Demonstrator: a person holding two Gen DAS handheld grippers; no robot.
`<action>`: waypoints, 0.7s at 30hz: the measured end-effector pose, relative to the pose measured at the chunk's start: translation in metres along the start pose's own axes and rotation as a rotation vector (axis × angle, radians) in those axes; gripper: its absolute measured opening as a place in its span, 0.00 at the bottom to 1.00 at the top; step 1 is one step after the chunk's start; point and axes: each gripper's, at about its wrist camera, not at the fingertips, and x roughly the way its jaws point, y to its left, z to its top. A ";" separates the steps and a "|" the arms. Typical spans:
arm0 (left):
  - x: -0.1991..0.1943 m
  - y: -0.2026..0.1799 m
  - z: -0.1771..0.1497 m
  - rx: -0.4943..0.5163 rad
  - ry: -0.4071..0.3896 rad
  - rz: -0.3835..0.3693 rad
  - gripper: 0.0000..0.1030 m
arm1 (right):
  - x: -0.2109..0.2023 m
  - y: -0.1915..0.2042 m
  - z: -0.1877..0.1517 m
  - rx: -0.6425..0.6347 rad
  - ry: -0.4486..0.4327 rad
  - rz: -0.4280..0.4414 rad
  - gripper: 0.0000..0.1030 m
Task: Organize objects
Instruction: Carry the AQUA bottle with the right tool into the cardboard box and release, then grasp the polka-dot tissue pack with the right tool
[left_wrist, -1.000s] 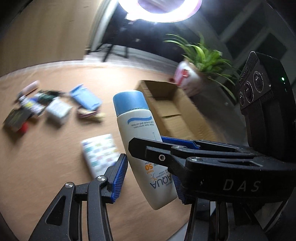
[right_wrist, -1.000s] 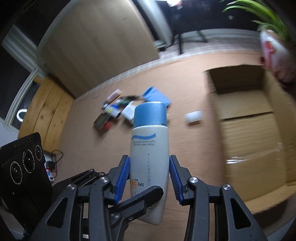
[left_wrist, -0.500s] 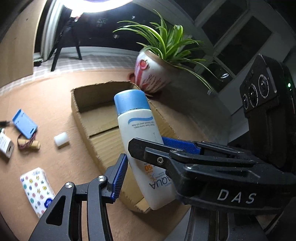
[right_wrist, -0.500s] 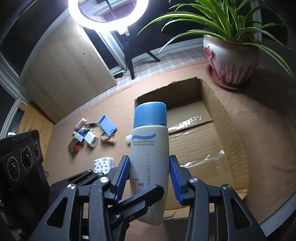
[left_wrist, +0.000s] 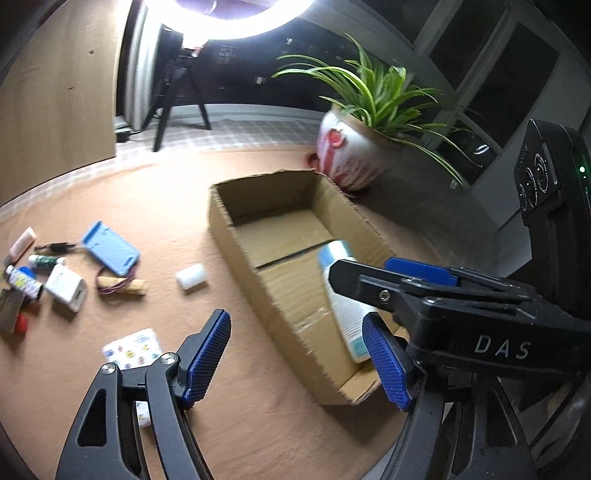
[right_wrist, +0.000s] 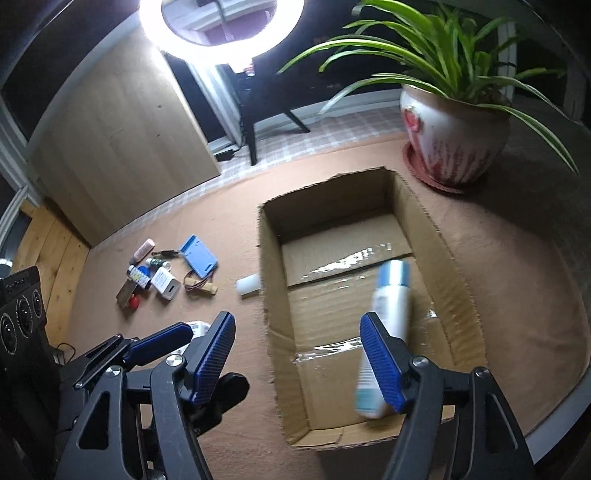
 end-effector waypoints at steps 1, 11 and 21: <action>-0.004 0.007 -0.003 -0.008 -0.001 0.008 0.75 | 0.001 0.005 -0.001 -0.005 0.002 0.009 0.65; -0.025 0.071 -0.040 -0.084 0.016 0.109 0.75 | 0.025 0.042 -0.011 -0.031 0.045 0.082 0.65; -0.026 0.117 -0.070 -0.194 0.057 0.140 0.75 | 0.068 0.084 -0.022 -0.062 0.164 0.178 0.65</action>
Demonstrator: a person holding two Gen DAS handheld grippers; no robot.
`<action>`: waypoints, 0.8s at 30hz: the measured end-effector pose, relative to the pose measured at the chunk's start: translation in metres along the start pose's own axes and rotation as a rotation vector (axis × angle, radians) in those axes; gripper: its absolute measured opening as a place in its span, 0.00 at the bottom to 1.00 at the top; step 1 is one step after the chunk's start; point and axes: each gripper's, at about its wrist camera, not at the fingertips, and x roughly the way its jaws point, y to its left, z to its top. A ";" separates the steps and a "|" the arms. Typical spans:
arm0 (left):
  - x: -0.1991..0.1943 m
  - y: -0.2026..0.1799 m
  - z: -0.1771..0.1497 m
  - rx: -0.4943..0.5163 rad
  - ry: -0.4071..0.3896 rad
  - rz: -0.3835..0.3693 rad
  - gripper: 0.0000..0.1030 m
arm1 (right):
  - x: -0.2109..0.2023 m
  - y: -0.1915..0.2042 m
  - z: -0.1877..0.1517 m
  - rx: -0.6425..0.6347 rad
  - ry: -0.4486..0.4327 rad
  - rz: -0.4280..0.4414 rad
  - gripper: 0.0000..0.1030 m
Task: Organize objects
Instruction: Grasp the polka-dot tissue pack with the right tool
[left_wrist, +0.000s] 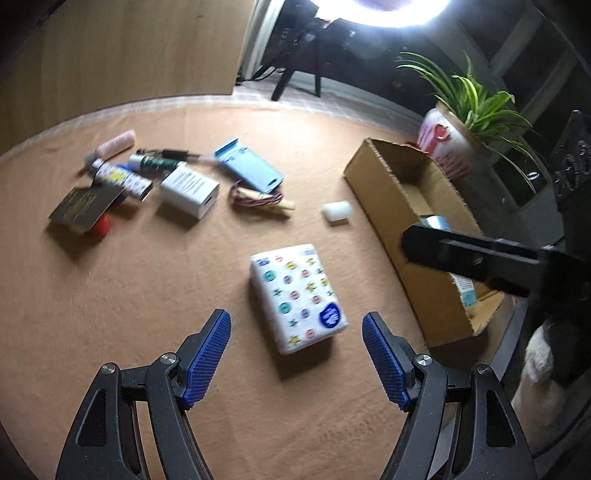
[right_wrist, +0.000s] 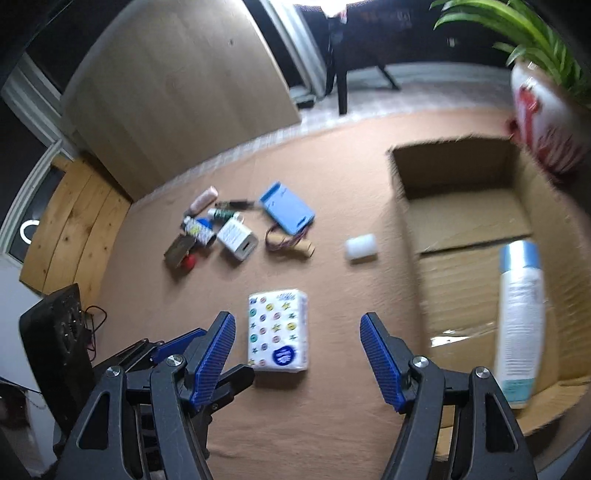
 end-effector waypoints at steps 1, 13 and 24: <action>0.001 0.002 0.000 -0.009 0.003 0.000 0.75 | 0.007 0.000 0.000 0.013 0.018 0.007 0.65; 0.021 0.012 -0.006 -0.056 0.051 -0.048 0.74 | 0.055 0.003 -0.002 0.060 0.148 0.037 0.65; 0.033 0.013 -0.005 -0.089 0.080 -0.095 0.68 | 0.072 -0.002 -0.003 0.084 0.188 0.025 0.53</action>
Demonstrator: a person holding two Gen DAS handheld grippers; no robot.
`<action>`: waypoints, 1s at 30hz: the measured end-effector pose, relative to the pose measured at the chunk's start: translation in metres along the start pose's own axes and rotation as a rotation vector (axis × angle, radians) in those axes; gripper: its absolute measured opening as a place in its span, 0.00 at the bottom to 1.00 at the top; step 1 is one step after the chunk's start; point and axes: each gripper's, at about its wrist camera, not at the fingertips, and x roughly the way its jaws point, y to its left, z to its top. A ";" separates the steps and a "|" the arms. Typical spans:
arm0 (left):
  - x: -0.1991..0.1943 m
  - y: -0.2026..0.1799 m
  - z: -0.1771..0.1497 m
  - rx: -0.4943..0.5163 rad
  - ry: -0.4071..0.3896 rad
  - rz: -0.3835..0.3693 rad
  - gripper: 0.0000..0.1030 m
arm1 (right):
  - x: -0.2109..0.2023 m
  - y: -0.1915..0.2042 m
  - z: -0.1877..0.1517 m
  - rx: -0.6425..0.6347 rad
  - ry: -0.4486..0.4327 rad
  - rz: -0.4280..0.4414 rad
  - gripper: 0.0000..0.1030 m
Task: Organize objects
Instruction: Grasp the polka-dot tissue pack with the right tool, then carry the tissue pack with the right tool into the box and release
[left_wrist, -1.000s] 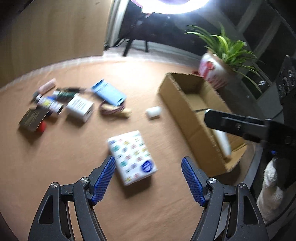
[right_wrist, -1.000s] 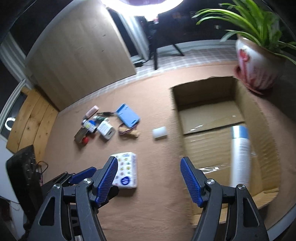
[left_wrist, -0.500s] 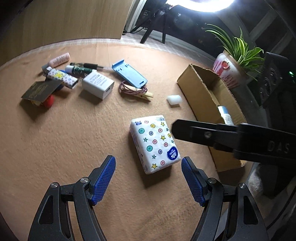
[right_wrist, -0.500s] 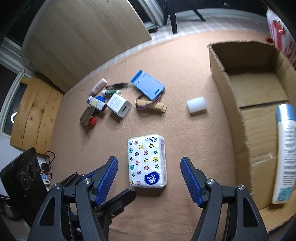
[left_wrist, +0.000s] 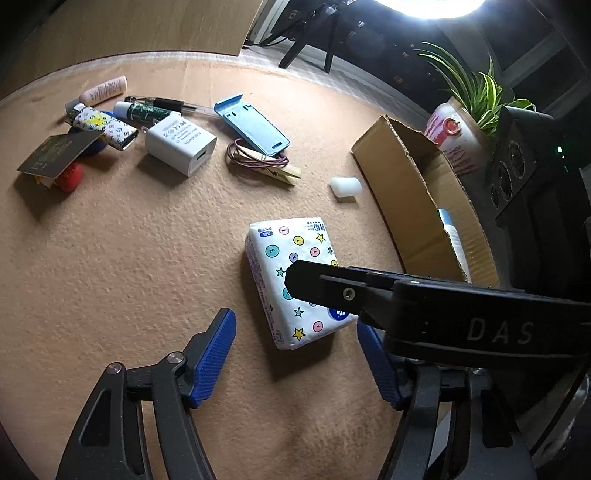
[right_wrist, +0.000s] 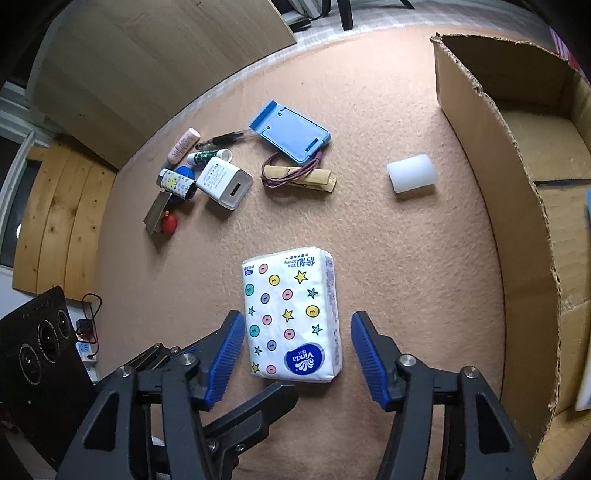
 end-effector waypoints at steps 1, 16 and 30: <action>0.001 0.000 0.000 -0.002 0.001 -0.001 0.67 | 0.001 0.000 0.000 0.000 0.001 -0.002 0.52; 0.015 0.001 -0.002 -0.019 0.022 -0.035 0.49 | 0.010 0.004 -0.002 0.013 0.006 0.005 0.45; -0.021 -0.023 -0.004 0.039 -0.038 -0.035 0.49 | -0.032 0.014 -0.019 -0.002 -0.117 0.019 0.43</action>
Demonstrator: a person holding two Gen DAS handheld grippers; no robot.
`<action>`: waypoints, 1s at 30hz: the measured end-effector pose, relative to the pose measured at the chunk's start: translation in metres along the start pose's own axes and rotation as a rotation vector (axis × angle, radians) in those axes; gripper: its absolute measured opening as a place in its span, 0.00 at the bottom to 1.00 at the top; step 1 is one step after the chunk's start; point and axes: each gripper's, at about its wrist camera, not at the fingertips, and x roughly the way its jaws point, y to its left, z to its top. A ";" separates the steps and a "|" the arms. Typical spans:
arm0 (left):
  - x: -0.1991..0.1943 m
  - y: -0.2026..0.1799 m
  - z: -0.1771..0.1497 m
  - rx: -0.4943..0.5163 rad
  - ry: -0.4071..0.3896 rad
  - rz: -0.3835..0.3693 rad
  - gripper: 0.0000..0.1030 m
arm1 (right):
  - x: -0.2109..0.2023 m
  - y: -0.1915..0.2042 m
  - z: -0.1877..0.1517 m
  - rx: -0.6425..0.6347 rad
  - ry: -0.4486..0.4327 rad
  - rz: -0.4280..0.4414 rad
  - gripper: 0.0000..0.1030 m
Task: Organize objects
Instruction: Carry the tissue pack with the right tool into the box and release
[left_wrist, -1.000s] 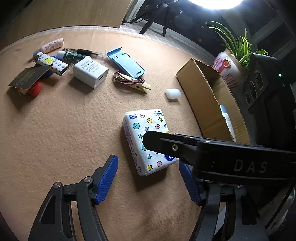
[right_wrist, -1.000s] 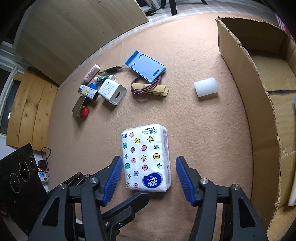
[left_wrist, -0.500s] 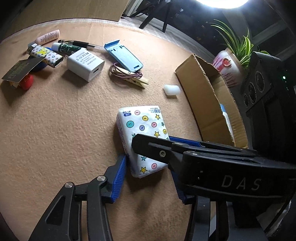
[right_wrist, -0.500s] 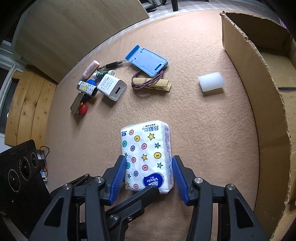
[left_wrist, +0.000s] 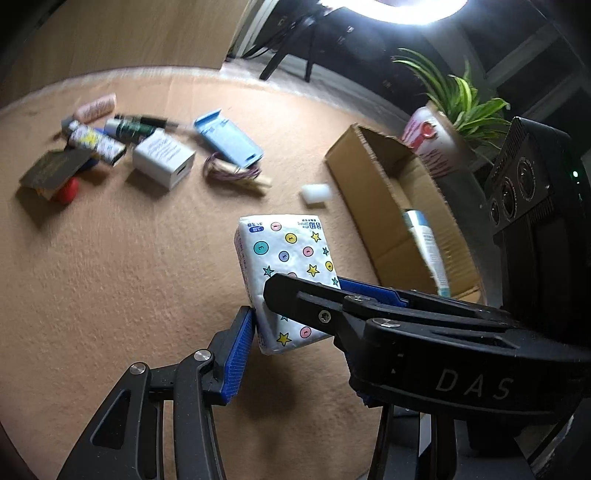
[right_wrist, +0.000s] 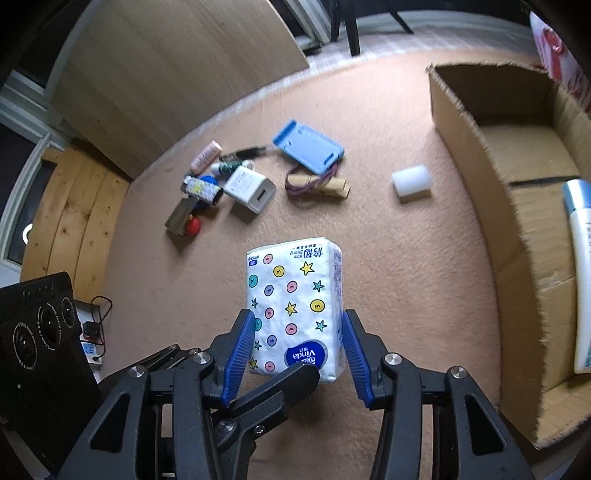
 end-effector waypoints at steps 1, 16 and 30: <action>-0.003 -0.006 0.001 0.013 -0.009 0.003 0.49 | -0.004 -0.001 0.000 0.002 -0.011 0.002 0.43; -0.015 -0.079 0.025 0.164 -0.065 -0.024 0.49 | -0.074 -0.029 0.009 0.024 -0.167 -0.026 0.43; 0.001 -0.134 0.052 0.249 -0.085 -0.030 0.49 | -0.105 -0.064 0.028 0.046 -0.237 -0.053 0.43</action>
